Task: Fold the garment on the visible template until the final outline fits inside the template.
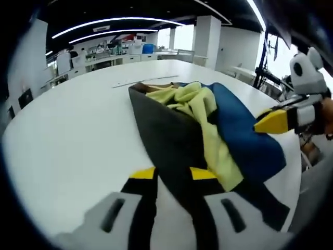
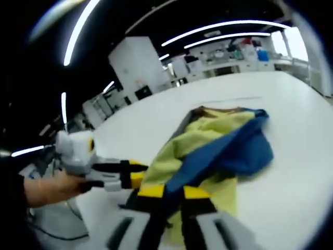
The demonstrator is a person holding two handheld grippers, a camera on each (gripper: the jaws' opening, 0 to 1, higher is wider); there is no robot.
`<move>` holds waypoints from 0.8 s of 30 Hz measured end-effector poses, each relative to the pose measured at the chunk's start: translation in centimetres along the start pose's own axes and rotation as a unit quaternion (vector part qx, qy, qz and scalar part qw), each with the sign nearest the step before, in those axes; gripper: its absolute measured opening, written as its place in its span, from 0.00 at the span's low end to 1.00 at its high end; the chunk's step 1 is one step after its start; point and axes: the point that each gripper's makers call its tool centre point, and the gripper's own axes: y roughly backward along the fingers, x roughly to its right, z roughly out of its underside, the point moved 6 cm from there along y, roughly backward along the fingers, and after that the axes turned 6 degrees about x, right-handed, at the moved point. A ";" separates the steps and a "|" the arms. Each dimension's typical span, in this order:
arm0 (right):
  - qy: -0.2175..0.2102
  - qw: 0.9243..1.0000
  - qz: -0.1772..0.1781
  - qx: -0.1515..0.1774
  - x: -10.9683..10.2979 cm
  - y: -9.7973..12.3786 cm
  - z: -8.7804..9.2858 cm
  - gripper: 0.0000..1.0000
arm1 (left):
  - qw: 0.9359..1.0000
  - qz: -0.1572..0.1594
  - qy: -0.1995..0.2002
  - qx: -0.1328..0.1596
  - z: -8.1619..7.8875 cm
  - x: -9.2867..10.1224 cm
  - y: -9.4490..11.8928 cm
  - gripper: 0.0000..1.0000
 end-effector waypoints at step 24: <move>0.068 0.998 0.001 0.018 -0.2 1.4 -2.1 0.00 | 0.999 -0.037 0.020 0.011 -1.5 0.2 0.8 0.00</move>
